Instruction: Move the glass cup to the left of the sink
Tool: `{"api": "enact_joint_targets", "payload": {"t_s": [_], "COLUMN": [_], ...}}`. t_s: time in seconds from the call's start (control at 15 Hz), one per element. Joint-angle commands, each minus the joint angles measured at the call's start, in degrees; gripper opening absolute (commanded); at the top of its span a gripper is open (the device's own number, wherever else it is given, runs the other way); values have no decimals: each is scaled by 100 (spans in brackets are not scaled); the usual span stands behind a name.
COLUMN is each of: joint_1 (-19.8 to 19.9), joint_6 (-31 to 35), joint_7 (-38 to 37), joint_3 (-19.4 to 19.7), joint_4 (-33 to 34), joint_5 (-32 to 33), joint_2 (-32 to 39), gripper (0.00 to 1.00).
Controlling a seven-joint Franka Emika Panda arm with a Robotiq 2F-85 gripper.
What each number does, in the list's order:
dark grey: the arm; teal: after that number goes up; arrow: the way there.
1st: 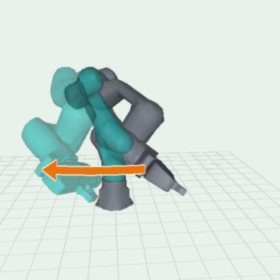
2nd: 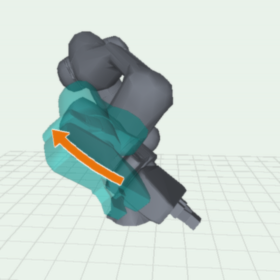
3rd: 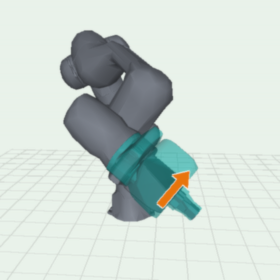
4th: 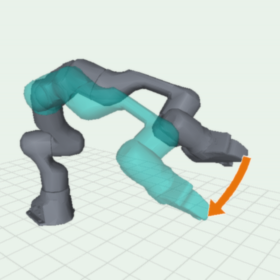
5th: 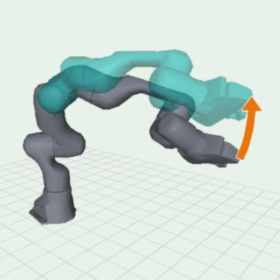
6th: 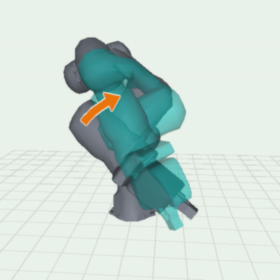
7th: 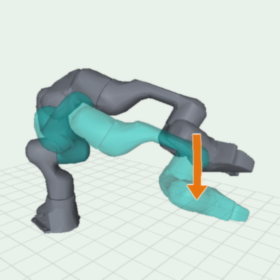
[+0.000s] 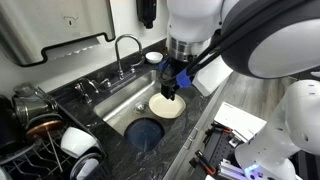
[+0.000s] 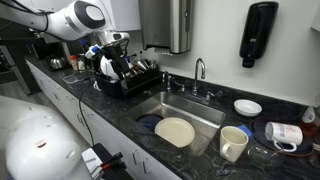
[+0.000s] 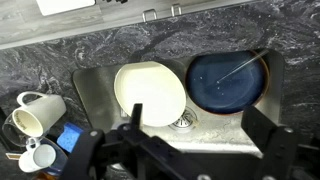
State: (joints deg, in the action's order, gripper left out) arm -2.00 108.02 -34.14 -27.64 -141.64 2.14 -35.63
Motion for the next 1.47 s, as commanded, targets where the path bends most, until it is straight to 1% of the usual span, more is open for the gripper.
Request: {"api": "enact_joint_targets", "payload": {"t_s": [0.0,1.27,1.4], "joint_1": [-207,-207,-17], "joint_6": [-15,-15,-27], "joint_7": [-109,-109,-361], "joint_3": [173,173,161], "joint_4": [10,9,52], "joint_5": [123,123,190], "joint_2": [66,65,243], "gripper": [100,100,100]}}
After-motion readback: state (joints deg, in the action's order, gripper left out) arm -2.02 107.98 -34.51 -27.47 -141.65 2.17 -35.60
